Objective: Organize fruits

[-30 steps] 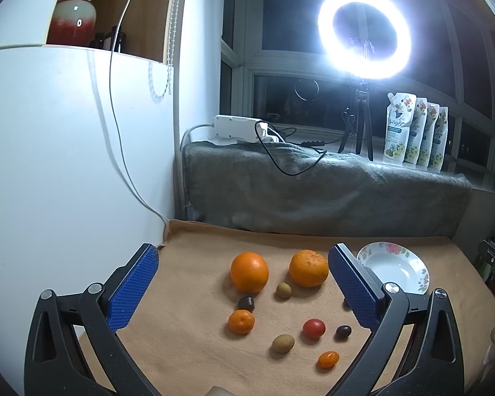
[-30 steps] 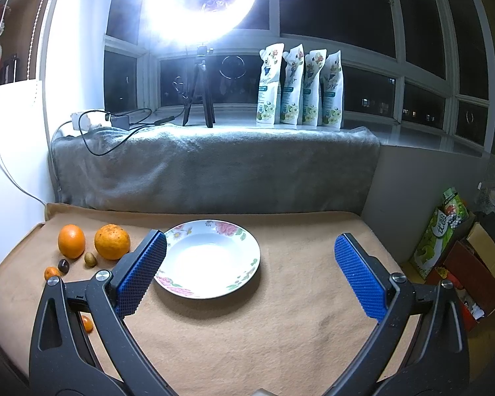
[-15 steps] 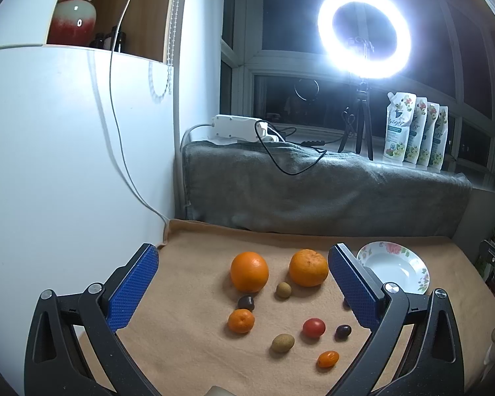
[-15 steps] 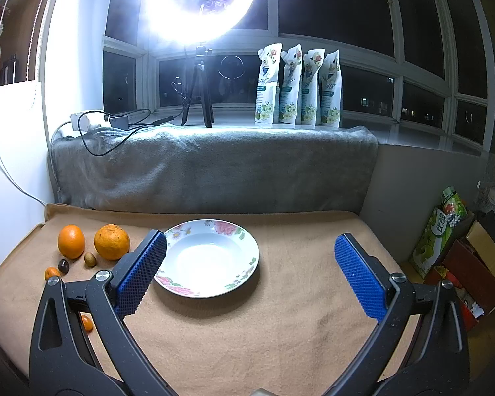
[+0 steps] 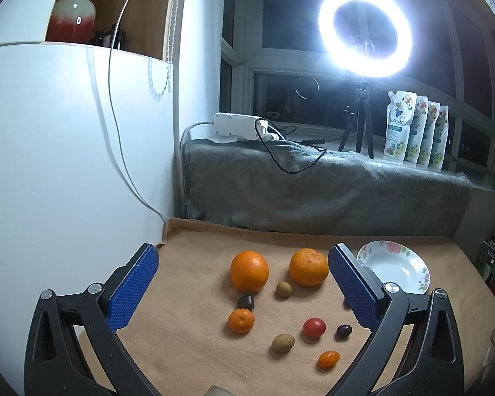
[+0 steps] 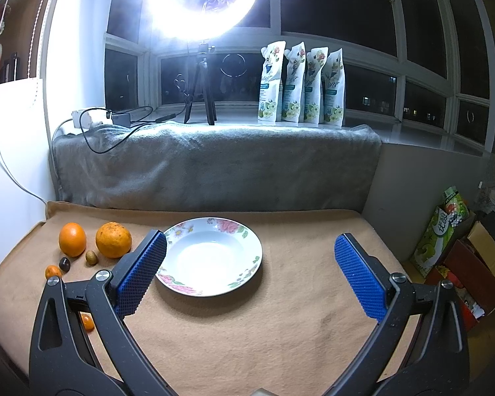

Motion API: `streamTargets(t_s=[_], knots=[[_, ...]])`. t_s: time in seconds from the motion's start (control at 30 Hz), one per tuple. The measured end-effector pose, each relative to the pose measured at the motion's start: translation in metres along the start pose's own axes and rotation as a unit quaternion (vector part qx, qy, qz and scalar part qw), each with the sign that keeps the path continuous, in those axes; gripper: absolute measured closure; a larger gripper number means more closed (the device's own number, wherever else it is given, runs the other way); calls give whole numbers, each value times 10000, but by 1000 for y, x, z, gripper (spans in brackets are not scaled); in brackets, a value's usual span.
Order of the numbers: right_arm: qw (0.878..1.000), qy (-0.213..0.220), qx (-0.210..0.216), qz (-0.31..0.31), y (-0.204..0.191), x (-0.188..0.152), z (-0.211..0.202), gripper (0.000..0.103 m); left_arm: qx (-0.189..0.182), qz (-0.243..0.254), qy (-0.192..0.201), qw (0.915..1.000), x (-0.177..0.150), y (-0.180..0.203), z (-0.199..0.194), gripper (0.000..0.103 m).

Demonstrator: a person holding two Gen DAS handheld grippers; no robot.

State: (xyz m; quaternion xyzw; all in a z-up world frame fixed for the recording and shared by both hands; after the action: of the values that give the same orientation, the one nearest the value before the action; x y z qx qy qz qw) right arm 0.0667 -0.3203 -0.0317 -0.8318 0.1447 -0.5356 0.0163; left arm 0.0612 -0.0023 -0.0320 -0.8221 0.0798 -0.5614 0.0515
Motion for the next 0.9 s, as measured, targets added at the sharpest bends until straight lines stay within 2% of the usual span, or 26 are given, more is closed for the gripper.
streamTargets(t_s=[0.63, 0.9], knots=[[9999, -87, 65, -118, -13, -6, 5, 0, -173, -91, -218, 9996, -7, -3, 15, 1], [9987, -181, 337, -336, -35, -7, 13, 0, -383, -194, -467, 9980, -19, -9, 28, 1]])
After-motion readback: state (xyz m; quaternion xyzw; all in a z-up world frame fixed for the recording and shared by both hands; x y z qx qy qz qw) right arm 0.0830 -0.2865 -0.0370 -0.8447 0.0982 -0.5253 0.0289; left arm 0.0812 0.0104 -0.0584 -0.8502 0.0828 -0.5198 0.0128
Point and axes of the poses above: each gripper's, at about its wrist camera, not at the fingertips, and z roughly the way its jaws point, y to its right, x to its top, the point moved 7 cm from there along z, roughly the way its jaws point, and after that the axes turned 13 degrees about z, right-handed, at the moved point
